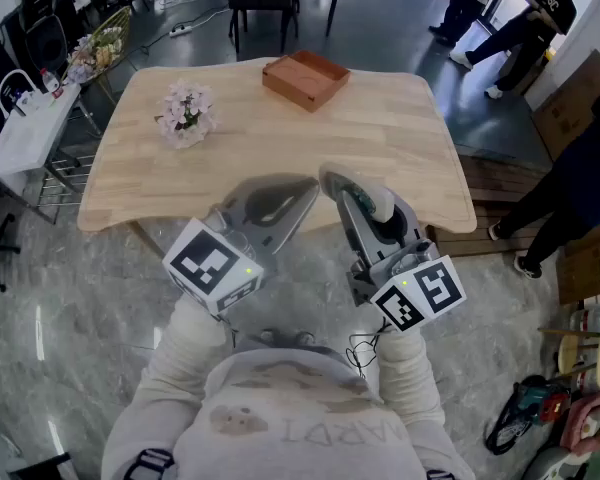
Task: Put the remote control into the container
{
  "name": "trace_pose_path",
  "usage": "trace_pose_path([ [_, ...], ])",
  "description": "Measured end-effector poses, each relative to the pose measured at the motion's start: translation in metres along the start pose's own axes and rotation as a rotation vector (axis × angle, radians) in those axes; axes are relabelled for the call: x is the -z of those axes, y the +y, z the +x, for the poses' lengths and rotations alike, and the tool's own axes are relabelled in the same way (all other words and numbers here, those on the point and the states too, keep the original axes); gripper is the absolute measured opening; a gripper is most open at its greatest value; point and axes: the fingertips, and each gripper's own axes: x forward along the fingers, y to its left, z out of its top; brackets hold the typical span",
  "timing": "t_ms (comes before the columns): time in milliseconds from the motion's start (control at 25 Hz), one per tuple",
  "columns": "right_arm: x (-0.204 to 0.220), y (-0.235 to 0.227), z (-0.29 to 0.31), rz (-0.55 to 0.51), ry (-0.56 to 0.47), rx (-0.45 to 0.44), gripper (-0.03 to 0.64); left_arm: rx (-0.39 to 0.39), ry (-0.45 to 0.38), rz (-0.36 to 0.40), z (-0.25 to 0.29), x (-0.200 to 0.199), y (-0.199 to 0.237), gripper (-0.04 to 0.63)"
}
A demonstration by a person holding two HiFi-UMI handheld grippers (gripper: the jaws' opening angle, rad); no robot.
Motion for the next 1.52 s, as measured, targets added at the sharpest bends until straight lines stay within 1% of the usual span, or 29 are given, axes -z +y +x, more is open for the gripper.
trace_pose_path([
  [480,0.000,0.010,0.010,-0.009,0.001,-0.004,0.120,0.002,-0.010,-0.007,-0.010,-0.003,0.009,0.012],
  [600,0.003,0.012,0.013,0.026,-0.004,0.001,0.120,0.003,-0.009,-0.007,-0.014,-0.003,0.013,0.012],
  [760,0.008,0.015,0.019,0.128,-0.032,0.003,0.119,0.007,-0.016,-0.009,-0.025,0.000,0.025,0.012],
  [840,0.011,0.015,0.020,0.139,-0.040,0.021,0.118,0.013,-0.022,-0.008,-0.032,0.003,0.029,0.012],
  [1000,0.015,0.012,0.022,0.123,-0.044,0.068,0.118,0.017,-0.028,-0.012,-0.039,0.010,0.042,0.012],
  [1160,0.019,-0.003,0.026,0.131,-0.027,0.099,0.118,0.034,-0.031,-0.041,-0.029,0.017,0.051,0.012],
  [1280,0.026,-0.019,0.035,0.132,-0.016,0.098,0.118,0.037,-0.026,-0.041,-0.015,0.024,0.059,0.012],
  [1520,0.037,-0.078,0.062,0.155,-0.011,0.075,0.118,0.023,-0.037,-0.034,0.034,0.036,0.090,0.012],
])
